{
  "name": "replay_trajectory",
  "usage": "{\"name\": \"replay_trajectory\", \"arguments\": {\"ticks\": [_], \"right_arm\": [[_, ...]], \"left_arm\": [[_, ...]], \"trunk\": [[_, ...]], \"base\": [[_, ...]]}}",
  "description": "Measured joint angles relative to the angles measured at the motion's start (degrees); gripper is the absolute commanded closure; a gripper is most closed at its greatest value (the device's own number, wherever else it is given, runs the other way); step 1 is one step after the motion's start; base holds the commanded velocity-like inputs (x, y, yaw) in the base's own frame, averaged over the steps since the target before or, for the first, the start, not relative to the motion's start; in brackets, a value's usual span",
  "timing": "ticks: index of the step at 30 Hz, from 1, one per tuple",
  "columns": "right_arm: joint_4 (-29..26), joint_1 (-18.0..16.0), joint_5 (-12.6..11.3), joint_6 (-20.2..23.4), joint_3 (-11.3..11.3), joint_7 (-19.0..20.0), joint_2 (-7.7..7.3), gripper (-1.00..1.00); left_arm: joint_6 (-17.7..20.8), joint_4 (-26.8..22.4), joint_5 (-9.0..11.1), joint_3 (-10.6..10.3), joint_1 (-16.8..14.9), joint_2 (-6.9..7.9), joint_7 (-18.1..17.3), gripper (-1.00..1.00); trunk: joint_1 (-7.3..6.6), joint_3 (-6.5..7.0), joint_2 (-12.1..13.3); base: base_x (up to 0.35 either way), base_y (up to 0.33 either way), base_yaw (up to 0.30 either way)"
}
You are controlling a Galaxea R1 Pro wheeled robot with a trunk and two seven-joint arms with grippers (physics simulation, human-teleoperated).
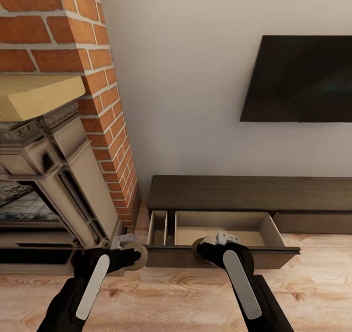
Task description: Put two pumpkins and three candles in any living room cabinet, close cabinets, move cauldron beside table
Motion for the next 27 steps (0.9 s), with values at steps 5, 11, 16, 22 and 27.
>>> {"name": "replay_trajectory", "arguments": {"ticks": [5, 11, 16, 22, 27], "right_arm": [[-0.36, 0.23, 0.50, -0.37, -0.13, -0.12, 0.10, 1.00], [-0.75, 0.08, 0.74, -0.22, -0.20, -0.06, -0.11, 1.00], [-0.89, -0.29, 0.81, 0.11, -0.20, -0.26, -0.15, 1.00], [-0.87, -0.39, 0.92, -0.10, -0.28, -0.01, -4.44, 1.00], [-0.92, -0.40, 0.79, -0.13, -0.29, -0.14, -5.08, 1.00]], "left_arm": [[-0.21, -0.66, 0.44, -0.44, -0.96, -3.98, 0.32, 1.00], [-0.28, -0.79, -0.17, -0.66, -4.11, -6.57, 2.27, 1.00], [-0.42, -0.71, -0.23, -2.98, -4.52, -7.27, 2.57, 1.00], [-0.52, -0.41, -0.58, -3.27, -4.56, -6.95, 2.66, 1.00], [-1.65, -0.22, -0.73, -3.30, -4.57, -6.92, 2.82, 1.00]], "trunk": [[-1.10, 0.90, 2.01], [-1.98, 1.62, 3.63], [-1.98, 1.62, 3.63], [-1.98, 1.62, 3.63], [-1.98, 1.62, 3.63]], "base": [[0.000, 0.000, 0.000], [0.000, 0.000, 0.000], [0.000, 0.000, 0.000], [0.016, -0.008, 0.000], [0.177, -0.178, 0.000]]}}
